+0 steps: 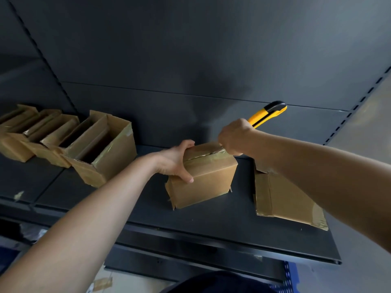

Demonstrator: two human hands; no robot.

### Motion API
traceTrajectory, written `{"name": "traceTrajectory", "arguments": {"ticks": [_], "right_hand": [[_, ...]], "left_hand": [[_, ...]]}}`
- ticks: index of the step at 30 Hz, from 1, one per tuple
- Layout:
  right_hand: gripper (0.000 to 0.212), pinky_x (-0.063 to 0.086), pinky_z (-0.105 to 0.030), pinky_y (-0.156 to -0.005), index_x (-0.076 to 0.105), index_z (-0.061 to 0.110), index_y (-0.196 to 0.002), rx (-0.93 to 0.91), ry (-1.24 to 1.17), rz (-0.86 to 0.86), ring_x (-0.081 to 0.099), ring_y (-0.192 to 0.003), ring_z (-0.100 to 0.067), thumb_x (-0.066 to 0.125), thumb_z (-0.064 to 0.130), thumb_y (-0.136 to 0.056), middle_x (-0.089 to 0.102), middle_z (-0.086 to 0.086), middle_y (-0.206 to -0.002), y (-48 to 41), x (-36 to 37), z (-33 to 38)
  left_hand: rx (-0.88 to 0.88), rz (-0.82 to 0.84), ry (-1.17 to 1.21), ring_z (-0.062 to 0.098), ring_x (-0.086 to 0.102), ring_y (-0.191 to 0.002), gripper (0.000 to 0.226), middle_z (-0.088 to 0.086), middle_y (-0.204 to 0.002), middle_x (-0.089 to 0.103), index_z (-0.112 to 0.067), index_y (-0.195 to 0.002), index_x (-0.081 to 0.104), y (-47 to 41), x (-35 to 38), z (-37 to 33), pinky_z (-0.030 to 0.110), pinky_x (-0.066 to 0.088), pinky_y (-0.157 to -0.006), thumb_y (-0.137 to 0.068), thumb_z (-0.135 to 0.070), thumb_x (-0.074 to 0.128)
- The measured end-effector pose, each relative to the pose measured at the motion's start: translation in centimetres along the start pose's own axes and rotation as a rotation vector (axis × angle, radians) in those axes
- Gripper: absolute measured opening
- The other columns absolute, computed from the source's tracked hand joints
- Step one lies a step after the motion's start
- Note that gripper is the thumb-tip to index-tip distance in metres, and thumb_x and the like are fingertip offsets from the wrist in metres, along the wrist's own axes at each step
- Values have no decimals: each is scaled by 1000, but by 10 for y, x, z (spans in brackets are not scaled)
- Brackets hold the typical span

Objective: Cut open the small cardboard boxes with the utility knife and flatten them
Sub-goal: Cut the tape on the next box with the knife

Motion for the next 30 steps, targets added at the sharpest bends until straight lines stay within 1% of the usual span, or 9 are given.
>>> {"name": "traceTrajectory", "arguments": {"ticks": [3,7,11,14,16,19,22,25,30], "right_hand": [[30,37,-33,-65,58,22,-116,38,-105,30,46,-82,-21,46,8,-92,42,3,-85,0,12,-14],[32,40,-33,-68,56,23,-119,49,-186,67,48,-84,-22,44,7,-93,46,3,-91,1,25,-22],[30,42,-34,-70,57,26,-114,75,-224,79,49,-86,-22,42,10,-94,48,4,-92,8,36,-44],[28,41,-33,-69,57,27,-111,118,-200,93,52,-84,-21,42,11,-93,48,5,-85,19,52,-65],[25,41,-32,-69,58,26,-108,157,-230,108,52,-83,-21,42,13,-93,50,4,-85,23,64,-73],[19,44,-29,-66,56,21,-104,202,-500,121,59,-78,-22,38,21,-98,57,-3,-97,18,79,-73],[25,47,-29,-55,48,11,-102,243,-972,165,58,-57,-22,31,29,-102,59,-13,-88,11,91,-62],[28,42,-25,-45,45,8,-102,284,-1250,221,50,-47,-20,27,30,-103,55,-12,-72,10,96,-47],[31,46,-28,-53,50,2,-100,325,-1515,308,51,-53,-22,35,29,-103,56,-16,-82,15,99,-27]], "left_hand": [[-31,3,-86,22,42,-119,109,1,-140,35,-46,-139,12,-3,-6,1,41,43,-99,-56,-40,82],[-34,60,-157,15,39,-111,106,-3,-139,32,-44,-139,14,-7,-13,-4,31,44,-88,-58,-32,82],[-61,95,-194,17,45,-109,104,-7,-135,33,-42,-138,17,-7,-20,-4,33,48,-85,-59,-25,82],[-106,127,-215,17,50,-102,102,-6,-131,38,-46,-136,17,-4,-26,0,32,49,-77,-60,-19,80],[-151,127,-329,21,45,-111,100,-6,-138,35,-47,-138,15,-3,-30,1,32,45,-80,-65,-15,75],[-118,40,-453,25,29,-128,93,-13,-147,20,-40,-142,18,-5,-26,-10,37,33,-100,-69,-19,72],[27,-109,-446,13,28,-113,85,-12,-132,28,-33,-139,29,-7,-11,-29,34,32,-91,-69,-36,76],[148,-231,-384,3,21,-99,77,-15,-112,30,-27,-136,38,-5,-1,-41,30,24,-83,-71,-42,76],[171,-270,-315,14,38,-113,65,-9,-119,38,-22,-131,47,1,-1,-43,29,36,-94,-73,-30,77]]}}
Point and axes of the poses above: each hand's wrist, its own y-axis away from the middle knuckle, its own x-axis out of the palm, z = x × y, the point moved 6 cm from there along -y, towards the middle knuckle
